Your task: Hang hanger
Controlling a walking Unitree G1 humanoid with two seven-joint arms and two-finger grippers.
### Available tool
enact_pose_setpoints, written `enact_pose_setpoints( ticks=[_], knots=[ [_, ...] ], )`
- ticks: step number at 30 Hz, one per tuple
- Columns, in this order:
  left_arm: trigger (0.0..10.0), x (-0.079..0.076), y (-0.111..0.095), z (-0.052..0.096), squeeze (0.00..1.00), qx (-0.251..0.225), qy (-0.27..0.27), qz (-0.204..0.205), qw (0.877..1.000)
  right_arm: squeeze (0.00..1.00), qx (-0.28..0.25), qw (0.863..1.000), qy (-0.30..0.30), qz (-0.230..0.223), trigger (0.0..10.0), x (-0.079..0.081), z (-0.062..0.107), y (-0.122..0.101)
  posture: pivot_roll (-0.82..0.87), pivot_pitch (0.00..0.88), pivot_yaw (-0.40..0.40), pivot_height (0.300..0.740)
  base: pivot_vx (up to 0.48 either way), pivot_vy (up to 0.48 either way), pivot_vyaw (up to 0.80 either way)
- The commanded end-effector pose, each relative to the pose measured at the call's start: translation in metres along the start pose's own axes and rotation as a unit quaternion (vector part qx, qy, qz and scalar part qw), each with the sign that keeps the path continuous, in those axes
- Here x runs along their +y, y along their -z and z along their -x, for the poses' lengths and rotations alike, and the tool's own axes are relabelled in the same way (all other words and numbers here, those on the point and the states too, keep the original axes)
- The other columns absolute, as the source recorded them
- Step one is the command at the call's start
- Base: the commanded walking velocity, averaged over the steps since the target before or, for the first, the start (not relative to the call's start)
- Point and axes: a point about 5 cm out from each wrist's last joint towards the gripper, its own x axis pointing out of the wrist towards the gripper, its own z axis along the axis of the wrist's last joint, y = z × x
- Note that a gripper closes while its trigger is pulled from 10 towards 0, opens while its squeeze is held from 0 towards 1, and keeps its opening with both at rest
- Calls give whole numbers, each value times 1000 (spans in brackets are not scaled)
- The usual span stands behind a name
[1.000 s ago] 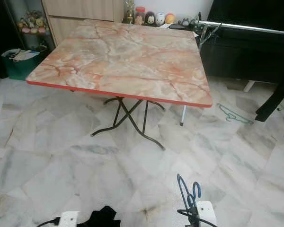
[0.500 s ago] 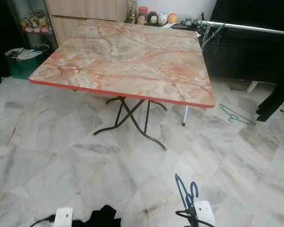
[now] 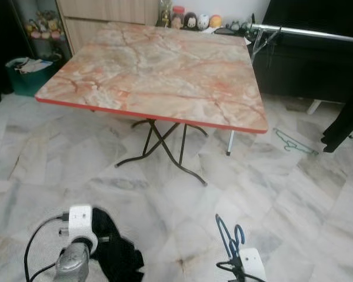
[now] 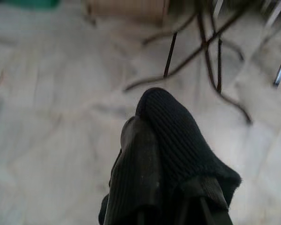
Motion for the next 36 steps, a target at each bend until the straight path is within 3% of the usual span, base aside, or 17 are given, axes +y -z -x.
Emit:
enact_pose_setpoints(
  ticks=[1,3,6,10,14,22,36],
  knots=[
    [10000,-5,-12,2,0,-36,12,-1,999,0,-2,1000,8,4,10000,-5,0,0,34,42,-95,740,0,0,0],
    [10000,-11,-35,9,0,-86,19,2,996,0,-3,1000,9,6,10000,-6,0,-1,38,47,-102,740,0,0,0],
    [10000,-14,-45,13,0,-105,21,6,994,0,-4,1000,10,5,10000,-6,0,-1,38,49,-104,740,0,0,0],
    [10000,-25,-87,26,0,-170,33,8,985,0,-10,1000,20,-12,10000,-10,1,-3,38,52,-108,740,0,0,0],
    [10000,-32,-111,30,0,-204,37,15,978,0,-14,999,26,-18,10000,-13,1,-4,40,53,-109,740,0,0,0],
    [10000,-40,-128,23,0,-221,56,11,974,0,-14,999,27,-22,10000,-12,1,-4,38,47,-108,740,72,0,0],
    [10000,-34,-143,15,0,-215,69,8,974,0,-3,999,28,-21,10000,-10,0,-2,42,45,-103,740,452,0,-171]
  ],
)
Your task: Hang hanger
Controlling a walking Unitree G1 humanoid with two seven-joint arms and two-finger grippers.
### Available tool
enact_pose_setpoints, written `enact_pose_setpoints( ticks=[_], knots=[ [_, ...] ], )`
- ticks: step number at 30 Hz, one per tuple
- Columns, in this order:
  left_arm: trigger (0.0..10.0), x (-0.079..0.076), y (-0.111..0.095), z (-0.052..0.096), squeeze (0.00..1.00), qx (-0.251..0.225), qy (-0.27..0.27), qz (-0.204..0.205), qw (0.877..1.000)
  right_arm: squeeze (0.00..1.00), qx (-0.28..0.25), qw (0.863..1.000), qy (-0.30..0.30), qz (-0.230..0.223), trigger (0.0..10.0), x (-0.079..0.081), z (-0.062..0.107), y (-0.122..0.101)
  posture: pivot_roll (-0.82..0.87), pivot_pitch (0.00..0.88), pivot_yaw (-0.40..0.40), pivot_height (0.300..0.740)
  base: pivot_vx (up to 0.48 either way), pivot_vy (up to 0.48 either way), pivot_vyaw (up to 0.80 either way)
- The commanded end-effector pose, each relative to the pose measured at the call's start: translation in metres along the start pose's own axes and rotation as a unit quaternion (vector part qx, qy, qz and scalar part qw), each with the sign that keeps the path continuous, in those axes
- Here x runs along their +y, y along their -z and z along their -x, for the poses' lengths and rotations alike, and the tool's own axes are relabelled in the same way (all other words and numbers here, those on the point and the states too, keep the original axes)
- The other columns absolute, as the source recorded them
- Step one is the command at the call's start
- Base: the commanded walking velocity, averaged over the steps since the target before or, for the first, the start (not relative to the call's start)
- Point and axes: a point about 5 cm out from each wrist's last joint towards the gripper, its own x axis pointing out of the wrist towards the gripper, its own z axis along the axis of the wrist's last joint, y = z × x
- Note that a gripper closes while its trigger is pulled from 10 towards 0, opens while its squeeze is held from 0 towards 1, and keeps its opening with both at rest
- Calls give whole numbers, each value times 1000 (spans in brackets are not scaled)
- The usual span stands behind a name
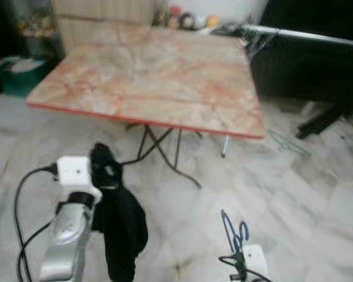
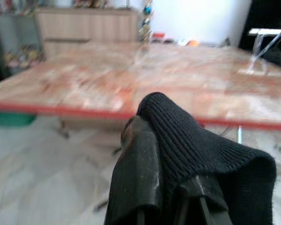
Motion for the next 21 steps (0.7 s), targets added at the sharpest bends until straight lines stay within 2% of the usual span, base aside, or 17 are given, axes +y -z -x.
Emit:
enact_pose_setpoints(
  ticks=[1,13,21],
  knots=[
    [10000,-9,-10,-6,0,-21,21,9,1000,0,-2,1000,13,6,10000,-9,0,-1,43,44,-104,740,480,0,0],
    [10000,1,-25,-19,0,-43,21,3,999,0,-4,1000,9,10,10000,-8,0,-2,45,41,-106,740,480,0,0],
    [10000,9,-54,-41,0,-84,28,-13,996,0,3,1000,7,21,10000,-7,0,-1,62,22,-100,740,480,0,0]
  ],
)
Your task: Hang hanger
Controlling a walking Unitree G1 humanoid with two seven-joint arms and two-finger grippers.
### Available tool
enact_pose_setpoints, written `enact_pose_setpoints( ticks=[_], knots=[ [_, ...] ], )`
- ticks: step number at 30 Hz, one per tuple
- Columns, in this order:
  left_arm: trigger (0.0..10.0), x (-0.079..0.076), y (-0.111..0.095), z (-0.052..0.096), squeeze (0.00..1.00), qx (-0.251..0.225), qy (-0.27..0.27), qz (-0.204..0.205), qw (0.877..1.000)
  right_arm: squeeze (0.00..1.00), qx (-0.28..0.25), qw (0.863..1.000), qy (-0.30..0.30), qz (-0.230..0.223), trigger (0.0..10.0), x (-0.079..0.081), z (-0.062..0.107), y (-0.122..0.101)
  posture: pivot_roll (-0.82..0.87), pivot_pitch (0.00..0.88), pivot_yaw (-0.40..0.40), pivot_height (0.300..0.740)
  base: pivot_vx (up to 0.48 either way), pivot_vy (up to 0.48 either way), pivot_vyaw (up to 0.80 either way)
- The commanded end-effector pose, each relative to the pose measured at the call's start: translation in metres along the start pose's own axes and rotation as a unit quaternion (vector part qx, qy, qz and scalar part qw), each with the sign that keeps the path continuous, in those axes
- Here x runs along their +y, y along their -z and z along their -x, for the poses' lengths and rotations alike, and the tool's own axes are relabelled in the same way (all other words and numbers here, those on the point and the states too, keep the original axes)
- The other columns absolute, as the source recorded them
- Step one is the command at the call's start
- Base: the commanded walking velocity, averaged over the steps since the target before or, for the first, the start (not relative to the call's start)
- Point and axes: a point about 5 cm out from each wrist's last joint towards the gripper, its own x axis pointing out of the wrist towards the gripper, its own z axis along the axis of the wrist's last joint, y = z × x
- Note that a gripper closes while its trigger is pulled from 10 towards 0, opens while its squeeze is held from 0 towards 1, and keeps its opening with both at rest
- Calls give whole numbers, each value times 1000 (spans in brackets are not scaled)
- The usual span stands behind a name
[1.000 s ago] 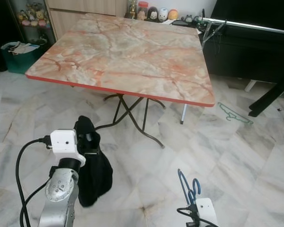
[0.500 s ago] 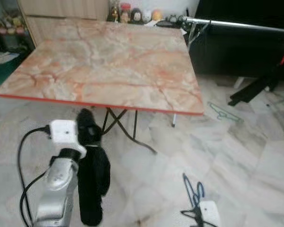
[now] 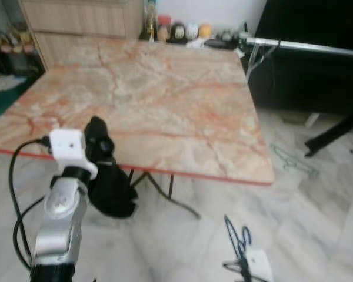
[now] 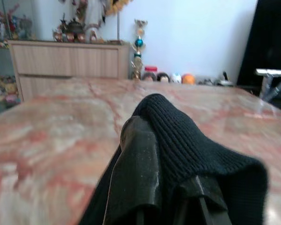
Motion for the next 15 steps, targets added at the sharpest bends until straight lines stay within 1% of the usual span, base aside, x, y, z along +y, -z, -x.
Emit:
enact_pose_setpoints(
  ticks=[1,2,3,5,6,7,8,9,11,12,15],
  knots=[
    [10000,7,-24,-15,0,-43,5,-12,999,0,-5,1000,-14,5,10000,10,-1,-5,69,16,-98,740,480,0,0],
    [10000,8,-29,-20,0,-51,9,-14,999,0,-5,1000,-15,7,10000,11,-1,-5,70,14,-99,740,480,0,0],
    [10000,9,-44,-33,0,-72,17,-14,997,0,-3,1000,-19,18,10000,11,-1,-6,72,13,-98,740,480,0,0],
    [10000,10,-55,-43,0,-90,20,-13,996,0,-4,1000,-21,23,10000,11,-1,-7,78,12,-98,740,480,0,0],
    [10000,10,-74,-58,0,-115,28,-19,993,0,-4,1000,-21,19,10000,12,-1,-7,83,12,-97,740,480,0,0],
    [10000,10,-85,-68,0,-129,34,-27,991,0,-3,1000,-20,18,10000,12,-2,-7,94,7,-93,740,480,0,0],
    [10000,10,-85,-68,0,-129,34,-27,991,0,-3,1000,-20,18,10000,12,-2,-7,94,7,-93,740,480,0,0],
    [10000,6,-103,-86,0,-150,45,-35,987,0,-2,1000,-21,19,10000,12,-2,-7,95,7,-90,740,480,0,0],
    [10000,0,-118,-99,0,-167,57,-41,983,0,0,1000,-22,22,10000,12,-2,-7,96,2,-87,740,454,0,0],
    [10000,-7,-129,-109,0,-173,65,-44,982,0,0,999,-22,24,10000,12,-2,-7,96,2,-84,740,424,0,0],
    [10000,-19,-140,-120,0,-182,81,-38,979,0,1,999,-23,27,10000,13,-2,-8,93,3,-81,740,409,0,0]
  ],
)
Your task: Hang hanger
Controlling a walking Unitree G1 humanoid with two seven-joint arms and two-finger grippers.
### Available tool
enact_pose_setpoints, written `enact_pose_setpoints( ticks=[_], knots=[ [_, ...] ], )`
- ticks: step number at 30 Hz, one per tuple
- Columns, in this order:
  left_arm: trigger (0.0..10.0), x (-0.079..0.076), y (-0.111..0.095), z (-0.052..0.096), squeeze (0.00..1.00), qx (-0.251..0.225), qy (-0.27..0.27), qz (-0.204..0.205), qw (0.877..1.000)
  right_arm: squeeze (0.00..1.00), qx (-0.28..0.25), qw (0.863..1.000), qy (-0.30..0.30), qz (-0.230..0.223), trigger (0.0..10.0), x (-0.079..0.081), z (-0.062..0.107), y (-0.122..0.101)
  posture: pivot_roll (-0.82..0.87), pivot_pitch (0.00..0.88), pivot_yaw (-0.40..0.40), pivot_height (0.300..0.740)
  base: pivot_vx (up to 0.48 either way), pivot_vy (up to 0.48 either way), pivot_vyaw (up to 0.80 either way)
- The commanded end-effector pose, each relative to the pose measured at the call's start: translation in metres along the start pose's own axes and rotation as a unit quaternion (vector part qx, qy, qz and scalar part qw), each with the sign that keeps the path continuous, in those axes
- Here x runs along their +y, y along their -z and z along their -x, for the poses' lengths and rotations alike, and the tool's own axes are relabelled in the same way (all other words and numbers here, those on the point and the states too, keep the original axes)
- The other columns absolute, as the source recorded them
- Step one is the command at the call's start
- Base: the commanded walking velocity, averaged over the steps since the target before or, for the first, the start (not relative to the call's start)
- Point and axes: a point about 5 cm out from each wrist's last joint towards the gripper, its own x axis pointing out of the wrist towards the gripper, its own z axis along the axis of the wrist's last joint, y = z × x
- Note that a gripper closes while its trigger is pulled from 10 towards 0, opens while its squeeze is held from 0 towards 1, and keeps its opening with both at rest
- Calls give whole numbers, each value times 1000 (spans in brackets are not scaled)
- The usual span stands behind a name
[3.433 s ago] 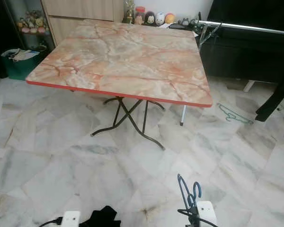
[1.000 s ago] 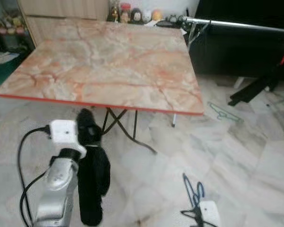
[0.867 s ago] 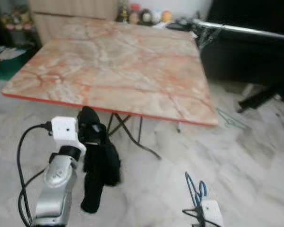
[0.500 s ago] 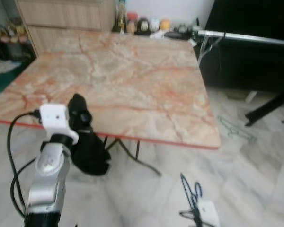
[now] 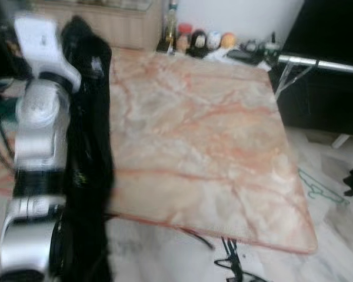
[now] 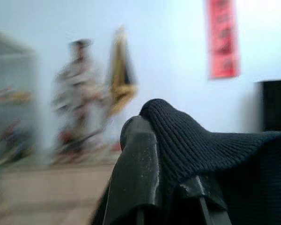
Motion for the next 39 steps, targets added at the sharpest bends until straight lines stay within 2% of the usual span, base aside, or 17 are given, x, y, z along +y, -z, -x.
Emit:
enact_pose_setpoints(
  ticks=[1,4,7,11,13,16,17,18,19,20,24,25,28,35,36,37,39],
  knots=[
    [10000,-9,0,-7,0,3,22,5,1000,0,-4,1000,-1,7,10000,0,-1,-4,92,4,-81,740,345,0,0],
    [10000,-30,13,0,0,36,75,26,996,0,-3,1000,-1,6,10000,1,-1,-4,88,10,-78,740,115,0,0],
    [10000,-36,25,13,0,57,90,50,993,0,-3,1000,6,-8,10000,0,0,-3,90,17,-77,740,0,0,0],
    [10000,-43,57,57,0,133,113,109,979,0,0,1000,11,-17,10000,0,0,-1,91,30,-79,740,0,0,0],
    [10000,-44,62,66,0,146,120,114,975,0,0,1000,11,-15,10000,0,0,0,90,33,-79,740,0,0,0],
    [10000,-44,62,66,0,146,120,114,975,0,0,1000,11,-15,10000,0,0,0,90,33,-79,740,0,0,0],
    [10000,-45,76,102,0,204,125,116,964,0,1,1000,10,-12,10000,0,0,0,94,44,-80,740,0,0,0],
    [10000,-45,76,102,0,204,125,116,964,0,1,1000,10,-12,10000,0,0,0,94,44,-80,740,0,0,0],
    [10000,-45,84,120,0,236,123,112,957,0,1,1000,9,-11,10000,0,0,0,94,44,-80,740,0,0,0],
    [10000,-46,99,152,0,295,130,80,943,0,1,1000,9,-10,10000,0,0,1,95,46,-80,740,0,0,0],
    [10000,-48,110,175,0,342,134,82,926,0,2,1000,8,-8,10000,-1,0,1,91,45,-78,740,0,0,0],
    [10000,-46,119,188,0,376,147,50,913,0,2,1000,8,-7,10000,0,0,1,90,42,-78,740,0,0,0],
    [10000,-46,124,203,0,403,149,44,902,0,2,1000,8,-7,10000,0,0,2,86,38,-75,740,0,0,0],
    [10000,-55,119,205,0,389,130,55,910,0,2,1000,8,-3,10000,0,0,2,85,32,-72,740,0,0,0],
    [10000,-57,119,205,914,383,120,57,914,0,2,1000,7,-3,10000,0,0,2,85,32,-72,740,0,0,0],
    [10000,-57,118,206,1000,377,108,63,918,0,2,1000,8,-5,10000,0,0,3,80,28,-70,740,0,0,0],
    [10000,-57,117,207,1000,376,102,66,919,0,2,1000,9,-6,10000,0,0,3,74,24,-68,740,0,0,0]
  ],
)
